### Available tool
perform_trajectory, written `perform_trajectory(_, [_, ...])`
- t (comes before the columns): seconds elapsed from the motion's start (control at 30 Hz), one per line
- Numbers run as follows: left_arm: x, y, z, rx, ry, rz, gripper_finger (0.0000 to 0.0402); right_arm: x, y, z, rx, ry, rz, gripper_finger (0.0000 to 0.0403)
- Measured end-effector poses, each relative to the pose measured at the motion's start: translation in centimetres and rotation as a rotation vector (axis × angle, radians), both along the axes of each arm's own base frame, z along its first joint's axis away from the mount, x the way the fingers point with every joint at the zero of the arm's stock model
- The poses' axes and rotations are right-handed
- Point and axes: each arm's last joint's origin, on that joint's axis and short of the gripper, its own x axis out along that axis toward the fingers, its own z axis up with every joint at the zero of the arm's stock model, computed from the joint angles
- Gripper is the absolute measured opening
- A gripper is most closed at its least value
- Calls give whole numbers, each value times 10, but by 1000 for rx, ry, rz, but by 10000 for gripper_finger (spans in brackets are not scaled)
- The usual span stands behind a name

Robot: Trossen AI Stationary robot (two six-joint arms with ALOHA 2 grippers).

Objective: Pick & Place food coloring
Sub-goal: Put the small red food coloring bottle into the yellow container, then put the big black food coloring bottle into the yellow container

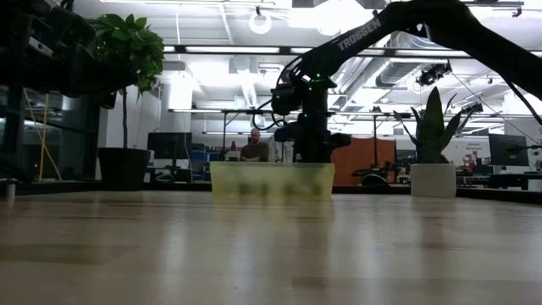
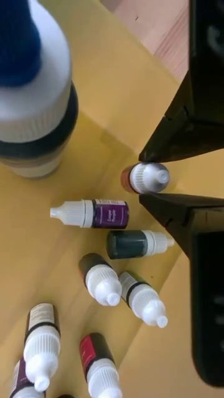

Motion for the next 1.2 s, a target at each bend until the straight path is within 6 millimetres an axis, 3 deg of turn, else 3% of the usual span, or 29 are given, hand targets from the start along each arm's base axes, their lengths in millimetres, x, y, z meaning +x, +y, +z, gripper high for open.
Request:
perform_trajectory(0.33, [0, 0, 0, 0, 0, 0, 0, 0, 0, 0, -4, -1, 7, 118])
perform_trajectory(0.6, [0, 0, 0, 0, 0, 0, 0, -1, 1, 9, -8, -34, 27, 122])
perform_trajectory(0.9, [0, 0, 0, 0, 0, 0, 0, -12, 14, 61, -63, -117, 113, 124])
perform_trajectory(1.2, [0, 0, 0, 0, 0, 0, 0, -27, 69, 128, -126, -162, 365, 124])
